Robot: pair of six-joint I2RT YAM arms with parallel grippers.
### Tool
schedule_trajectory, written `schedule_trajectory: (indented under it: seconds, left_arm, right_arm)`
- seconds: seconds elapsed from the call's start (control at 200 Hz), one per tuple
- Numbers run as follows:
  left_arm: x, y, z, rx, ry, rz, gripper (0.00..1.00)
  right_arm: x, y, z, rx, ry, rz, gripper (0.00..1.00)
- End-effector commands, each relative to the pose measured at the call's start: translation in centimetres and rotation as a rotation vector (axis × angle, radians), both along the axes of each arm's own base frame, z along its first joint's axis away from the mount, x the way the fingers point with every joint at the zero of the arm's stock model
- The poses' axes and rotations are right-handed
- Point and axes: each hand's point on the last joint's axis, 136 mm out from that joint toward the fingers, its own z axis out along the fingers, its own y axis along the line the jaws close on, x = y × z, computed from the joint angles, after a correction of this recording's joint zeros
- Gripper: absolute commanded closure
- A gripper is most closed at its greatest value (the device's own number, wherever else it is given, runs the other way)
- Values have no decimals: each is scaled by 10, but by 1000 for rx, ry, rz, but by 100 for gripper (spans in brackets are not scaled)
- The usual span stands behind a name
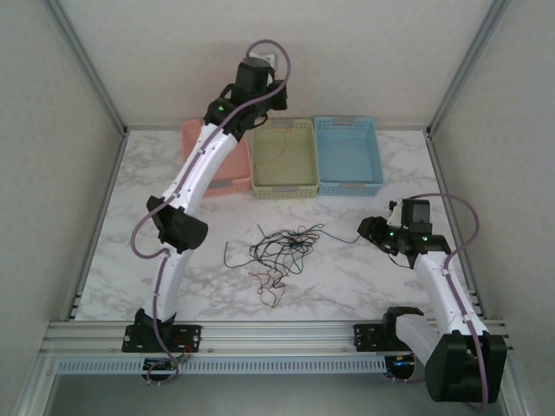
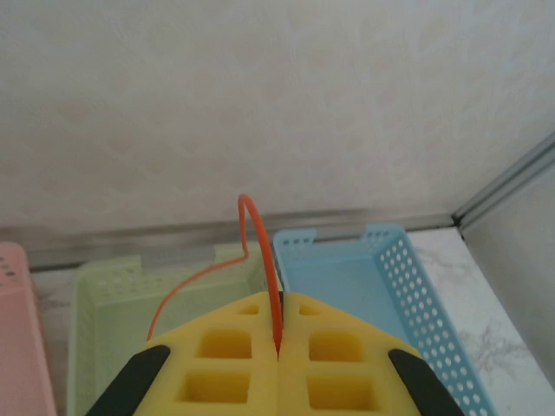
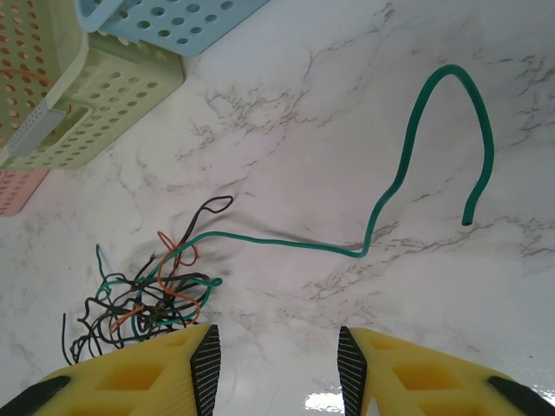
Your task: Untangle the cables
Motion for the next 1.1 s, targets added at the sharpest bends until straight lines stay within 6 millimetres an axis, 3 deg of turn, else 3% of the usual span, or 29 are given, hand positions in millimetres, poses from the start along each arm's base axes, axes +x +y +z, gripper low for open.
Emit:
schedule_trajectory:
  seconds: [0.0,0.18,0.451,0.491,0.691,0.811,0.966,1.091]
  left_arm:
    - [0,-10,-2,-32,12,-46,100]
    - [2,-10,-16,-8,35,-46,100]
    - [9,6,-79,53,204,19,100]
    - [9,7,-87,57,228,22,93]
    - [5,3,-107,62,290,-8,35]
    - [-1,5,-98,64,287,-22,18]
    - [-22,10,-60,43,266,-53,20]
    - [-60,11,-12,49,219,-105,23]
  right_arm:
    - [-7,4,-2,18,19,10,56]
    - [-7,6,-3,25,22,15,56]
    - [-7,5,-3,24,20,15,56]
    - [-7,5,-3,23,19,15,56]
    - [-6,5,-4,22,21,14,56]
    - [-7,5,-5,20,24,14,56]
    - [-6,4,-4,13,22,9,56]
    - [-6,2,-5,3,26,3,55]
